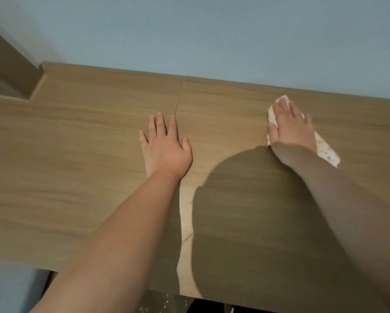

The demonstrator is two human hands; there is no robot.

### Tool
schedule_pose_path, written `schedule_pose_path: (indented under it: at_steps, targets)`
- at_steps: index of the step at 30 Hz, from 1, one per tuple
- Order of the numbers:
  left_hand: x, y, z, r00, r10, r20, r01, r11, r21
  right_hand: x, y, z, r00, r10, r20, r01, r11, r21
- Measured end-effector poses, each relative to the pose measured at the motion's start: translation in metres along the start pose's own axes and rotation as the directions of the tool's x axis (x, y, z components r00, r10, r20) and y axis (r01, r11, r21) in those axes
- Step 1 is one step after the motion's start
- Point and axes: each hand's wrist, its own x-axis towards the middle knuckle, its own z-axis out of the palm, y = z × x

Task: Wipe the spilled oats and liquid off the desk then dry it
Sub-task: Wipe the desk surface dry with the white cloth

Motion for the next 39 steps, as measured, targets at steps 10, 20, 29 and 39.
schedule_pose_path:
  at_steps: [10, 20, 29, 39]
  targets:
    - [-0.001, -0.004, -0.005, 0.999, 0.049, 0.023, -0.049, 0.999, -0.011, -0.138, -0.033, 0.027, 0.646, -0.727, 0.230, 0.746, 0.665, 0.007]
    - [-0.089, 0.008, 0.006, 0.990, 0.128, 0.057, -0.126, 0.992, -0.029, -0.176, -0.007, 0.038, 0.683, -0.721, 0.117, 0.725, 0.689, 0.015]
    - [-0.161, 0.067, 0.023, 0.994, -0.078, 0.076, 0.080, 0.996, -0.032, -0.174, 0.027, 0.033, 0.983, -0.158, -0.096, 0.154, 0.987, -0.042]
    - [-0.178, 0.080, 0.036, 0.998, -0.006, 0.065, 0.002, 0.998, 0.060, -0.185, 0.125, 0.021, 0.974, -0.210, 0.090, 0.218, 0.970, -0.103]
